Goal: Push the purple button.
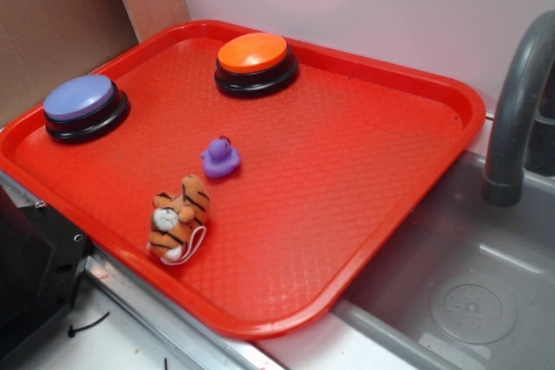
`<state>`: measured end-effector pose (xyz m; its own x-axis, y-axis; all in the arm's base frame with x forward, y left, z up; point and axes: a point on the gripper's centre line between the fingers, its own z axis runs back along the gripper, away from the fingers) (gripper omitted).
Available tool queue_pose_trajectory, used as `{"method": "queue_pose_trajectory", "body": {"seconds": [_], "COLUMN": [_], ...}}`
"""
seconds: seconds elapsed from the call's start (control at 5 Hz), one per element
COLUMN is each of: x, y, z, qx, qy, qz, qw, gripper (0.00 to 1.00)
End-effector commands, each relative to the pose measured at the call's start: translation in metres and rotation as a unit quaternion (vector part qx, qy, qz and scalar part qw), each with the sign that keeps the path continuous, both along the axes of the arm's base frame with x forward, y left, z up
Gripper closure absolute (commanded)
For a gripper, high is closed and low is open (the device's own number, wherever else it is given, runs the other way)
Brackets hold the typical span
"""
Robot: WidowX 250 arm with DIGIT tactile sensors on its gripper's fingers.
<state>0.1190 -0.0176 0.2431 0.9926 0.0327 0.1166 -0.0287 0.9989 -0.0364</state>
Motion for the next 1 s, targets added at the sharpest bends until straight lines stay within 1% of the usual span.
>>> {"method": "queue_pose_trajectory", "body": {"seconds": [0.0, 0.2, 0.4, 0.6, 0.8], "x": [0.000, 0.045, 0.069, 0.072, 0.058], "y": [0.000, 0.050, 0.108, 0.163, 0.186], "z": [0.000, -0.050, -0.091, -0.127, -0.156], "qx": [0.000, 0.020, 0.001, 0.016, 0.027], "qy": [0.000, 0.055, 0.071, 0.081, 0.079], "qz": [0.000, 0.123, 0.245, 0.319, 0.363], "qw": [1.000, 0.991, 0.967, 0.944, 0.928], "gripper": [0.00, 0.00, 0.00, 0.00, 0.00]}}
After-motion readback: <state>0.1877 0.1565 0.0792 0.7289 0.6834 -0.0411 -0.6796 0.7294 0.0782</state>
